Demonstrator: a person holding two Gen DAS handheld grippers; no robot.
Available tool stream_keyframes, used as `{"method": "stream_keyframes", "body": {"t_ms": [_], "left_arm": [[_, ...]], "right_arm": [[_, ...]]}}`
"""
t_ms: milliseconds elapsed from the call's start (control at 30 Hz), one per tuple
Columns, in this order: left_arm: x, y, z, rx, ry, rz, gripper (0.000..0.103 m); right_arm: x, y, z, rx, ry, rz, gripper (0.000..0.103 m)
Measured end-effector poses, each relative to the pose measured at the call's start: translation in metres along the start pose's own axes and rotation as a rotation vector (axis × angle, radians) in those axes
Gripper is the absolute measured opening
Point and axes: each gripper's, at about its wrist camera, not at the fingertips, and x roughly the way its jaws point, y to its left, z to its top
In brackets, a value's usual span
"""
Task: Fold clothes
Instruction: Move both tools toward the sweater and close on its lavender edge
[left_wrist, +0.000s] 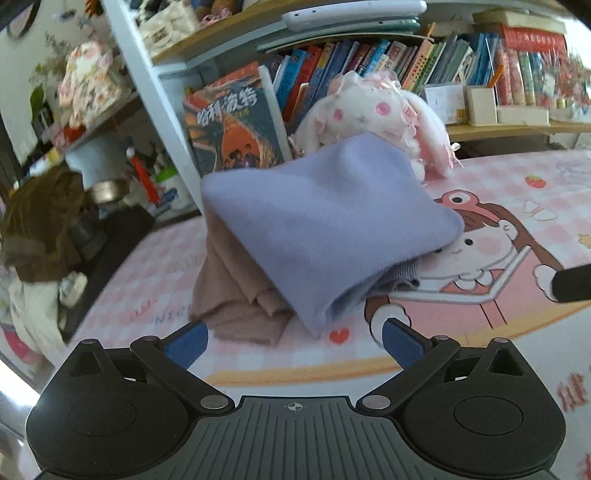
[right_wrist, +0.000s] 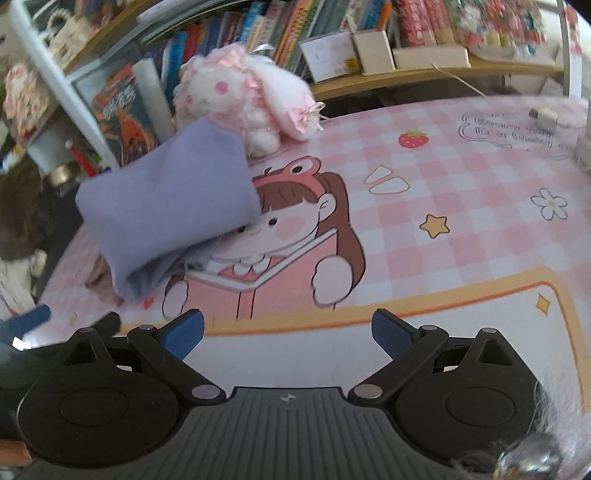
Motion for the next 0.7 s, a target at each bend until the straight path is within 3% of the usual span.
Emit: {"method": "stream_keyframes", "body": {"t_ms": [333, 433, 533, 567, 600, 700], "left_arm": [[0.046, -0.044, 0.014, 0.246, -0.036, 0.121, 0.100], [0.060, -0.035, 0.013, 0.249, -0.035, 0.156, 0.098], [0.062, -0.016, 0.018, 0.210, -0.030, 0.179, 0.063], [0.057, -0.010, 0.020, 0.186, -0.029, 0.164, 0.032], [0.052, -0.004, 0.023, 0.161, -0.030, 0.150, 0.018], [0.024, 0.013, 0.031, 0.073, -0.065, 0.075, 0.015]], "right_arm": [[0.001, -0.013, 0.020, 0.063, 0.007, 0.098, 0.098], [0.002, -0.015, 0.022, 0.095, 0.016, 0.140, 0.098], [0.002, -0.018, 0.024, 0.127, 0.026, 0.181, 0.098], [0.003, -0.019, 0.025, 0.139, 0.028, 0.197, 0.098], [0.005, -0.020, 0.025, 0.154, 0.032, 0.214, 0.098], [0.014, -0.020, 0.027, 0.220, 0.056, 0.266, 0.098]]}}
